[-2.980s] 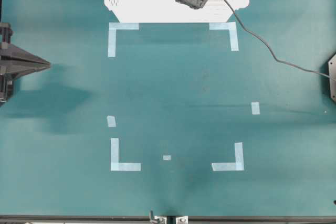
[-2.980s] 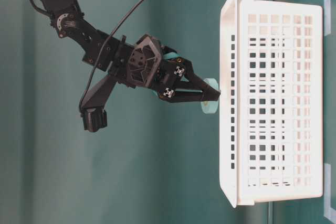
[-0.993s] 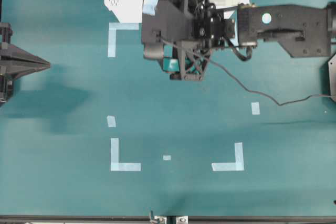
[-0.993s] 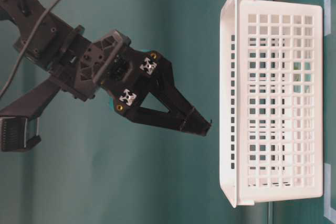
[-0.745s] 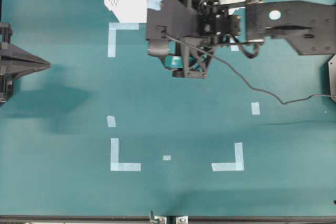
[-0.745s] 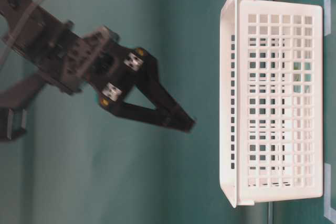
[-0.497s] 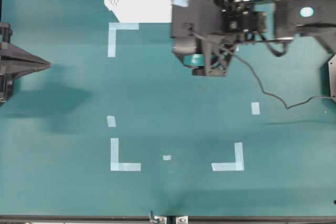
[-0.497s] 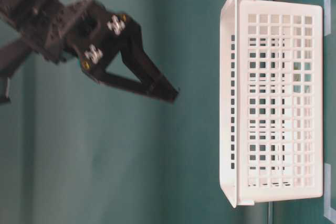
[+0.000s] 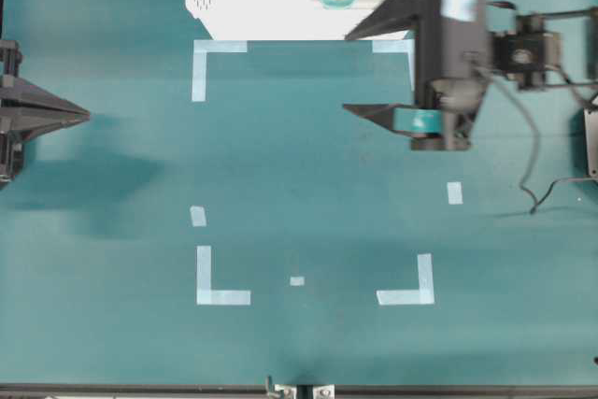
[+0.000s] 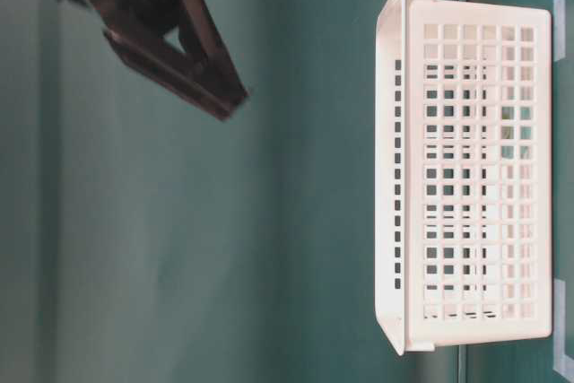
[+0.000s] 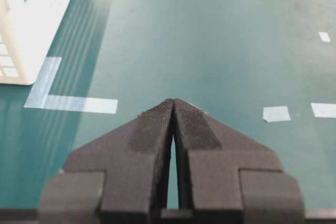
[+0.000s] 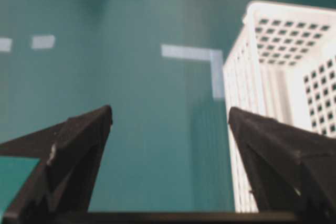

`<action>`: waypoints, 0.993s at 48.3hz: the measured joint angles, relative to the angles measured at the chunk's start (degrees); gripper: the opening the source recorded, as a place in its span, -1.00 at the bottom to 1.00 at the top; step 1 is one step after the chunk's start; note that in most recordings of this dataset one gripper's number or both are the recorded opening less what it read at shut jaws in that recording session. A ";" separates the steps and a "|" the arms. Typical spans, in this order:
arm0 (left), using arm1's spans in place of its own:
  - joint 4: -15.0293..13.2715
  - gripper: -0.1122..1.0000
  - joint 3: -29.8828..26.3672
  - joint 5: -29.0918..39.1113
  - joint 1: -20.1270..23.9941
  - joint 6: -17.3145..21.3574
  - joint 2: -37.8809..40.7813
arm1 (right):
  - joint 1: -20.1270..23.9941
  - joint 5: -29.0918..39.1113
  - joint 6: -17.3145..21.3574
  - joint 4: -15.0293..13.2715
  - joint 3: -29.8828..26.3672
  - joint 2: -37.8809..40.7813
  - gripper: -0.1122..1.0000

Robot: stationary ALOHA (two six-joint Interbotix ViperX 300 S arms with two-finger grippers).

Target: Put the tape into the white basket.

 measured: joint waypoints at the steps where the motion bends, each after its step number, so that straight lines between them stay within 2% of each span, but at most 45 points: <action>1: 0.00 -0.99 -0.09 0.00 0.00 0.00 0.00 | 0.00 -0.97 -0.09 0.00 0.79 -0.79 0.91; 8: 0.00 -0.99 -0.09 0.00 0.00 0.00 0.00 | 0.00 -4.75 0.09 0.09 5.89 -5.27 0.91; 26: 0.00 -0.99 0.00 0.00 0.00 0.00 -0.09 | 0.00 -5.19 0.35 0.09 15.56 -15.73 0.90; 39: 0.00 -0.99 -0.09 0.00 0.00 0.00 0.00 | 0.00 -5.54 6.77 0.09 24.43 -26.54 0.89; 48: 0.00 -0.99 -0.09 -0.09 0.00 0.00 0.00 | 0.00 -7.21 7.38 -0.09 29.97 -32.34 0.89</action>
